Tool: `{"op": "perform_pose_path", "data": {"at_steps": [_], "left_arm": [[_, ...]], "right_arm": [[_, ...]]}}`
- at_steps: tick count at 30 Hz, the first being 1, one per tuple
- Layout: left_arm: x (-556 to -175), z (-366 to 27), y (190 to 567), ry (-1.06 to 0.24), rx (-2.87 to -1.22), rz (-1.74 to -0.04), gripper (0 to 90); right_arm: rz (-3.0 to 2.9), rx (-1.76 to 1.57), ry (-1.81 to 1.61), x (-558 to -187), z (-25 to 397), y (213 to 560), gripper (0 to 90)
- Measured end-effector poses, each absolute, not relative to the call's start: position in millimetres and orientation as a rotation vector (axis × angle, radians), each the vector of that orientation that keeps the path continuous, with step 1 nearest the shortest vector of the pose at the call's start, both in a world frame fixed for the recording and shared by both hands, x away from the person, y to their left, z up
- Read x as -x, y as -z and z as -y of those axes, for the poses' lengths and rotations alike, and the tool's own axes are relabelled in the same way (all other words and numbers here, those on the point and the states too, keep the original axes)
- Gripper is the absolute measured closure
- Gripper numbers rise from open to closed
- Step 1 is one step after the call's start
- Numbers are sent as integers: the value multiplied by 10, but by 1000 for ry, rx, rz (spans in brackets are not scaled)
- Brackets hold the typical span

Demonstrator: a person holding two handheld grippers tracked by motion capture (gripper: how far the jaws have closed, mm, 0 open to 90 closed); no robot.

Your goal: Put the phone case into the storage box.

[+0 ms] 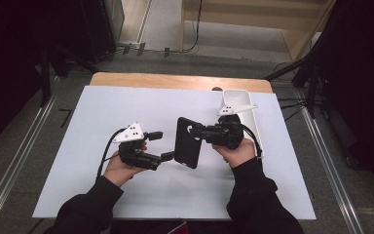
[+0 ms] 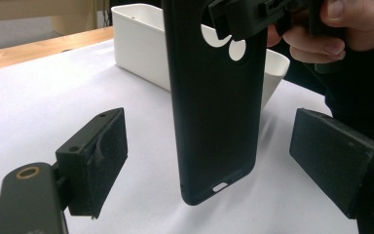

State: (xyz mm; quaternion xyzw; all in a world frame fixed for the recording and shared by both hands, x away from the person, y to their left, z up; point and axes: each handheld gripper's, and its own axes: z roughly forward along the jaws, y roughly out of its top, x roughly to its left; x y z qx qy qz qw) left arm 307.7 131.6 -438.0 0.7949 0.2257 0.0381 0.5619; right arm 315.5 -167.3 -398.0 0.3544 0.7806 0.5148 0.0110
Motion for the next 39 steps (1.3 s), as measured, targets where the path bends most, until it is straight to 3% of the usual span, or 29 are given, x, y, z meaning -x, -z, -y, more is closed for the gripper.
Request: {"op": "perform_pose_path", "data": {"at_steps": [5,28,39], "left_arm": [[-3083,-1352,4364,-125,-1865,-527,161],[-3076,-1418,4225,-27,-1854,-452,162],[-3055,-1420,4174,-3,-1837,-424,241]], "right_arm": [[-2464,-1008,-1628,-3135,1678,3980,747],[-2616,-751,-1653,-3098,1589,4079,746],[-2680,-644,-1648,-3060,1492,4100,746]]}}
